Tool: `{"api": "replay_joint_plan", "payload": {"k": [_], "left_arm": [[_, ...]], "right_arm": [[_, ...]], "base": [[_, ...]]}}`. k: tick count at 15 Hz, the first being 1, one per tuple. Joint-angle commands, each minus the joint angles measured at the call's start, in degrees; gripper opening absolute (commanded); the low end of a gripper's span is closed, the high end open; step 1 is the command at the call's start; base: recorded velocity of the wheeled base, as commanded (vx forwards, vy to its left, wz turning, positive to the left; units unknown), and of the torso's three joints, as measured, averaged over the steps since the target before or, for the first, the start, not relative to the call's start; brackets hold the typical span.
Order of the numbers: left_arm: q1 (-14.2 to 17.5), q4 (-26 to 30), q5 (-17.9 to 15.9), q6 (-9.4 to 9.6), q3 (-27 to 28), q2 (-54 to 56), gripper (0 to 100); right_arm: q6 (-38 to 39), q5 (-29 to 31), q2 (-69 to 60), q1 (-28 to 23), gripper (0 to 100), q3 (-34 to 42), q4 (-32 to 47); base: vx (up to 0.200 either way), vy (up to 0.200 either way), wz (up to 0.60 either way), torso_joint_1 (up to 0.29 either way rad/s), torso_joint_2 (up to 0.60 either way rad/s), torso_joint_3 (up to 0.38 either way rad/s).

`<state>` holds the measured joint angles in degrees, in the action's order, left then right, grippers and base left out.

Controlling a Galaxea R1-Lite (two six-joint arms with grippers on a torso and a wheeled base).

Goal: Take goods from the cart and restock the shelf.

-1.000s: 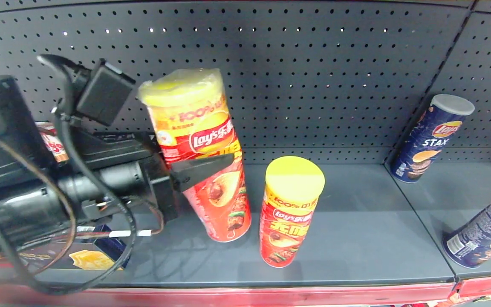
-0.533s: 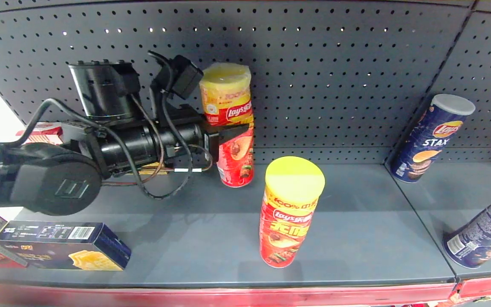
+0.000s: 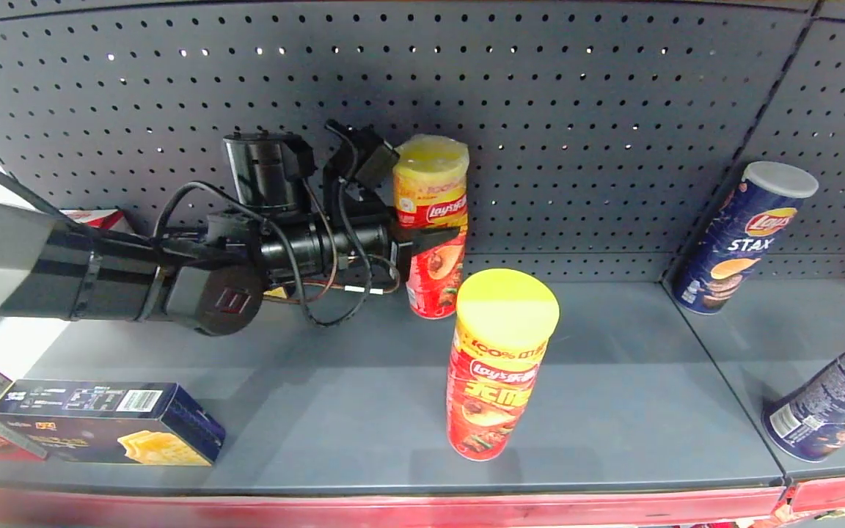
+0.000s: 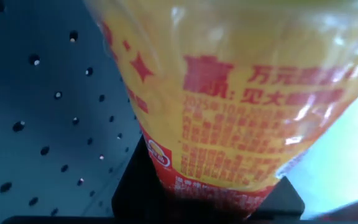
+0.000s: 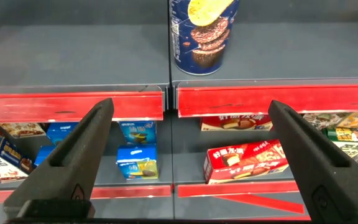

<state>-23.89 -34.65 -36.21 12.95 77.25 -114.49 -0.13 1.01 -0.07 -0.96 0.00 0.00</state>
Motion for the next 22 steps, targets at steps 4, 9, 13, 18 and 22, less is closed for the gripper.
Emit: {"api": "replay_joint_plan", "payload": {"k": [4,9,13,18,22], "left_arm": [[-0.19,-0.07,0.00,1.91,6.68,-6.97,0],[-0.19,-0.16,0.00,2.70,7.47,-8.46,0],[-0.54,0.02,-0.18,4.46,6.16,-7.85,0],[-0.63,5.03,-1.41,4.37,5.80,-5.21,0],[-0.80,5.91,-1.59,4.02,4.75,-4.07,0]], "right_arm": [[-0.04,-0.05,0.07,0.00,100,0.00,0.00],[-0.04,0.04,0.07,0.08,100,0.00,0.00],[-0.04,0.04,0.07,0.00,100,0.00,0.00],[-0.04,-0.05,0.07,0.00,100,0.00,0.00],[-0.04,-0.05,0.07,0.08,100,0.00,0.00]], "base": [[0.000,0.000,0.00,0.000,0.00,0.000],[0.000,0.000,0.00,0.000,0.00,0.000],[0.000,0.000,0.00,0.000,0.00,0.000],[0.000,0.000,0.00,0.000,0.00,0.000],[0.000,0.000,0.00,0.000,0.00,0.000]]}}
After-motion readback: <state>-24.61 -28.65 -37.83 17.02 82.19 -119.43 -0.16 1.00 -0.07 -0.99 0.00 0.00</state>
